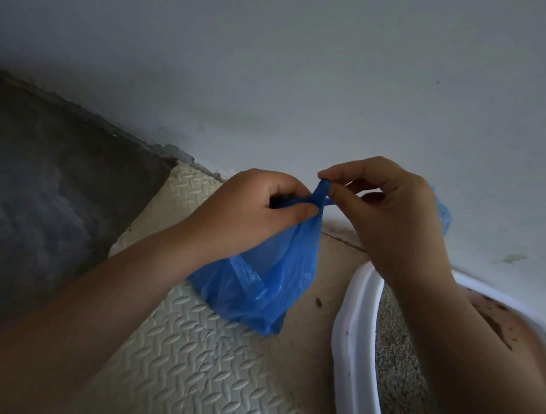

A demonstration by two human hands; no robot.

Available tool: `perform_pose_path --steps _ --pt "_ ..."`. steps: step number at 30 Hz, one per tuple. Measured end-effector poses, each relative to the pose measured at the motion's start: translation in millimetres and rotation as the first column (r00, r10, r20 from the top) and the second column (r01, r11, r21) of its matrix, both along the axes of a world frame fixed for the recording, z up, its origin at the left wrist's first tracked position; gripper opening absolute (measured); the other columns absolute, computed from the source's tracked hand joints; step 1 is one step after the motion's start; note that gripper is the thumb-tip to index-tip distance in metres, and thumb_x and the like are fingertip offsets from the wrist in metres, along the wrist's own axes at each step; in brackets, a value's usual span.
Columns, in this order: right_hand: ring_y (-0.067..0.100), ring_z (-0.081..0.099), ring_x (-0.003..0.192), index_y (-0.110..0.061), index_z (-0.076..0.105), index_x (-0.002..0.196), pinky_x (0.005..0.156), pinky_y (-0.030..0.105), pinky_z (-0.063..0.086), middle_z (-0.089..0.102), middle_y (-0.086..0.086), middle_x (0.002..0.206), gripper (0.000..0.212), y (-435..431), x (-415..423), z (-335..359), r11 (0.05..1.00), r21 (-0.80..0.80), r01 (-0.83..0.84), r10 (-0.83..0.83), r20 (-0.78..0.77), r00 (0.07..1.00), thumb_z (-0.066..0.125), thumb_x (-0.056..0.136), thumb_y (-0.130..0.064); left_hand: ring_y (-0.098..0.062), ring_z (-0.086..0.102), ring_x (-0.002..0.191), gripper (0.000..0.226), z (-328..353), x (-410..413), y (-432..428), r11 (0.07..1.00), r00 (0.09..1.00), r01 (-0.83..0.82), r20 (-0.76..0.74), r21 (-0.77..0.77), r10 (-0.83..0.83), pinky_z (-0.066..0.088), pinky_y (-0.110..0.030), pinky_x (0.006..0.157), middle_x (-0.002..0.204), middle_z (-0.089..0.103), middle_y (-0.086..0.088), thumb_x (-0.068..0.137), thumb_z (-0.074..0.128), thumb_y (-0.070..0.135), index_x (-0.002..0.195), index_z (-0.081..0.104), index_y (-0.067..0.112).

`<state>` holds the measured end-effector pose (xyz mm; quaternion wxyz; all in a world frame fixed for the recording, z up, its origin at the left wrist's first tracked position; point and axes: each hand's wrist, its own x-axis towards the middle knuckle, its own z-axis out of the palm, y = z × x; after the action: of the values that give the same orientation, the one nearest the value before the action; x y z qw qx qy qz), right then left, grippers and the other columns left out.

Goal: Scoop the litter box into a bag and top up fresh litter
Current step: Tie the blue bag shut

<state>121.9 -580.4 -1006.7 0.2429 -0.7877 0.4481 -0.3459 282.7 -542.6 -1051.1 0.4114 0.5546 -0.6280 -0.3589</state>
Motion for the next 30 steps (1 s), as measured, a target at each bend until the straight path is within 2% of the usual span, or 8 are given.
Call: perform_pose_path --steps 4,7,10,16,20,23,26,30 --pt "0.003 0.061 0.08 -0.028 0.069 0.099 0.072 0.016 0.047 0.066 -0.011 0.087 0.016 -2.7 -10.6 -1.6 0.998 -0.063 -0.02 0.008 -0.193 0.981 0.068 0.085 -0.023 0.001 0.053 0.058 0.01 -3.5 0.8 0.1 0.999 0.999 -0.043 -0.014 -0.007 0.043 0.041 -0.018 0.057 0.065 0.06 0.011 0.089 0.061 0.031 0.085 0.07 0.026" --pt "0.004 0.059 0.076 -0.024 0.072 0.088 0.071 0.014 0.043 0.066 -0.01 0.082 0.007 -3.0 -18.2 -2.6 0.994 -0.106 -0.039 0.005 -0.304 0.953 0.067 0.085 -0.021 -0.008 0.063 0.067 0.012 -5.4 2.8 -0.6 0.996 0.995 -0.093 -0.026 -0.013 0.093 0.049 -0.029 0.066 0.07 0.065 0.005 0.09 0.06 0.029 0.082 0.069 0.025" --pt "0.001 0.061 0.076 -0.029 0.072 0.087 0.072 0.015 0.046 0.068 -0.014 0.08 0.009 -0.1 -18.9 -6.7 1.0 -0.009 -0.009 0.006 -0.321 0.947 0.066 0.084 -0.023 -0.009 0.064 0.068 0.015 -6.8 6.0 -2.4 0.991 0.991 -0.129 -0.038 -0.02 0.128 0.052 -0.029 0.067 0.071 0.067 0.004 0.091 0.059 0.027 0.081 0.069 0.022" --pt "-0.003 0.063 0.07 -0.032 0.067 0.093 0.064 0.007 0.046 0.067 -0.016 0.073 0.014 6.2 -9.3 -21.0 0.981 0.18 0.067 -0.033 -0.186 0.982 0.07 0.082 -0.025 0.0 0.063 0.069 0.016 -7.6 8.9 -3.0 0.993 0.991 -0.116 -0.07 -0.014 0.114 0.051 -0.019 0.066 0.072 0.068 0.005 0.092 0.058 0.023 0.085 0.071 0.019" --pt "0.003 0.067 0.063 -0.02 0.07 0.088 0.062 0.014 0.051 0.072 -0.006 0.07 0.01 6.8 -4.1 -26.8 0.911 0.409 0.051 -0.059 0.007 0.998 0.072 0.081 -0.014 0.001 0.062 0.067 0.016 -6.9 11.4 -0.8 0.993 0.992 -0.114 -0.058 -0.015 0.113 0.052 -0.021 0.068 0.072 0.068 0.008 0.093 0.057 0.023 0.084 0.071 0.019" --pt "0.005 0.068 0.064 -0.02 0.066 0.099 0.063 0.016 0.052 0.073 -0.004 0.072 0.025 10.2 3.4 -30.9 0.858 0.514 -0.009 -0.048 0.098 0.994 0.074 0.078 -0.009 -0.004 0.064 0.07 0.016 -6.7 13.0 -0.7 0.993 0.991 -0.121 -0.052 -0.008 0.12 0.055 -0.033 0.073 0.073 0.069 0.01 0.093 0.057 0.024 0.086 0.071 0.024" --pt "0.003 0.067 0.065 -0.023 0.065 0.103 0.066 0.017 0.055 0.073 -0.005 0.072 0.029 13.4 12.2 -37.5 0.87 0.493 0.012 -0.065 0.09 0.994 0.075 0.078 -0.011 -0.017 0.065 0.073 0.016 -4.8 12.1 0.2 0.994 0.993 -0.112 -0.04 0.005 0.112 0.054 -0.042 0.072 0.076 0.07 0.008 0.093 0.057 0.025 0.088 0.072 0.025" --pt "0.002 0.063 0.062 -0.024 0.069 0.095 0.063 0.018 0.053 0.07 -0.004 0.07 0.018 14.5 17.3 -43.7 0.923 0.382 0.046 -0.06 0.025 0.998 0.075 0.078 -0.02 -0.02 0.062 0.07 0.017 -1.5 12.9 1.8 0.995 0.994 -0.093 -0.048 0.025 0.094 0.051 -0.035 0.069 0.075 0.07 0.006 0.093 0.057 0.026 0.086 0.072 0.026"
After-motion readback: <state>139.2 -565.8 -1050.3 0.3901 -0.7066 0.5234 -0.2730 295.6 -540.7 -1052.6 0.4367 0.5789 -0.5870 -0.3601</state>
